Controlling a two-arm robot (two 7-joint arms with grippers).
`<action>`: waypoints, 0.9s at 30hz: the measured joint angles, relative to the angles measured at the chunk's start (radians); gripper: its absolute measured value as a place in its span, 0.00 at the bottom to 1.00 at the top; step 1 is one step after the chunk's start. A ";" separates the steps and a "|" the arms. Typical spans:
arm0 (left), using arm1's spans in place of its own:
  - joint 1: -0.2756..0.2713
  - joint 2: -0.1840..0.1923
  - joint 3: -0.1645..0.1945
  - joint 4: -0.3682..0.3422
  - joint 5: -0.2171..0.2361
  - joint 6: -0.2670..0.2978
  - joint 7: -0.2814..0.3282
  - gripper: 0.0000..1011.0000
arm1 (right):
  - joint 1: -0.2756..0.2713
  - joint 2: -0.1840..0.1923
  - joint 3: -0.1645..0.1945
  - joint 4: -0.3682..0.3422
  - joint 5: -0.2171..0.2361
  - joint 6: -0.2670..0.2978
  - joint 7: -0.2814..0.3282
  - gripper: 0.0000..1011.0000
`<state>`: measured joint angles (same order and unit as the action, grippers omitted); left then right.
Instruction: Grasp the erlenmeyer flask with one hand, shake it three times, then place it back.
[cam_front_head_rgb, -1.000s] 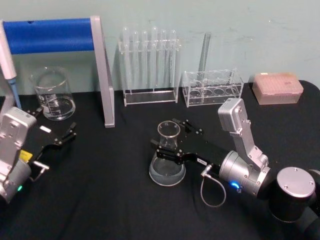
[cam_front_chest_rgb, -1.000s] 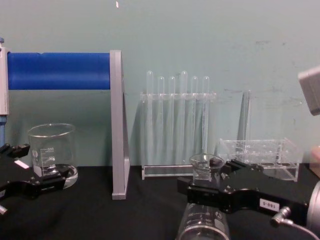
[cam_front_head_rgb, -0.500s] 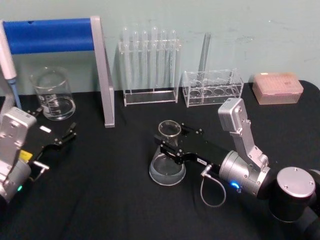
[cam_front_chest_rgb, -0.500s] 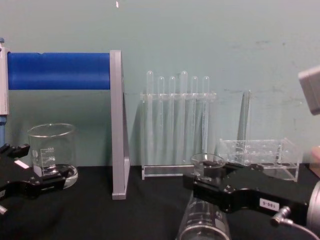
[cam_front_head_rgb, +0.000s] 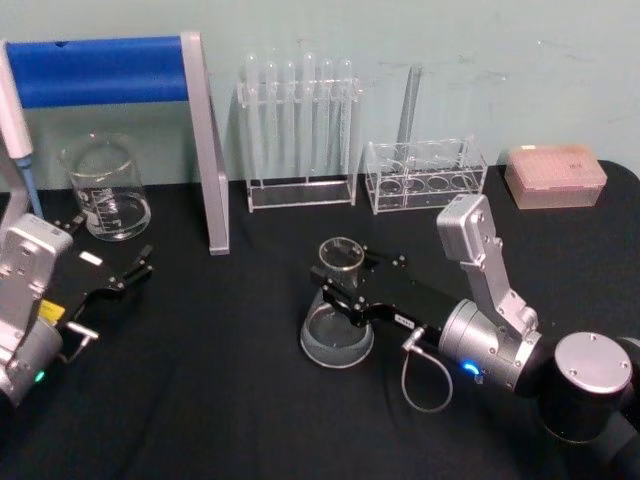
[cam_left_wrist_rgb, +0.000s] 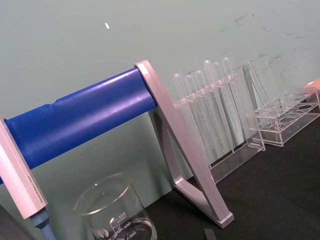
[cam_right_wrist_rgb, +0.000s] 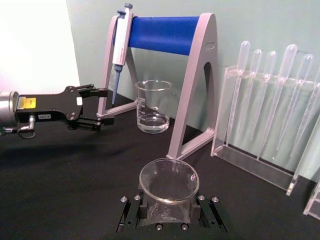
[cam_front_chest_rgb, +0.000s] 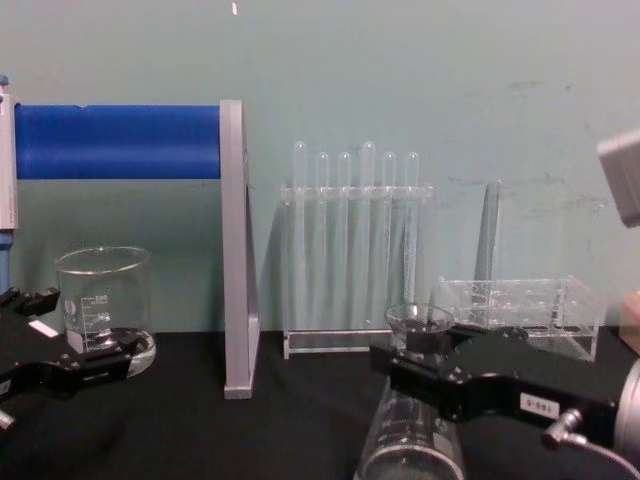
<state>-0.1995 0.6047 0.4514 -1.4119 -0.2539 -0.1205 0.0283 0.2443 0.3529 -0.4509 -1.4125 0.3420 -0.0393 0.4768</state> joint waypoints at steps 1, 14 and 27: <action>0.000 0.000 0.000 0.000 0.000 0.000 0.000 0.99 | 0.000 0.001 0.002 -0.007 -0.001 0.004 -0.004 0.44; 0.000 0.000 0.000 0.000 0.000 0.000 0.000 0.99 | -0.001 0.024 0.039 -0.147 0.008 0.102 -0.052 0.44; 0.000 0.000 0.000 0.000 0.000 0.000 0.000 0.99 | -0.020 0.040 0.073 -0.252 0.013 0.127 -0.101 0.44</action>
<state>-0.1995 0.6046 0.4514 -1.4120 -0.2539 -0.1205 0.0283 0.2239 0.3927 -0.3783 -1.6647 0.3550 0.0879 0.3754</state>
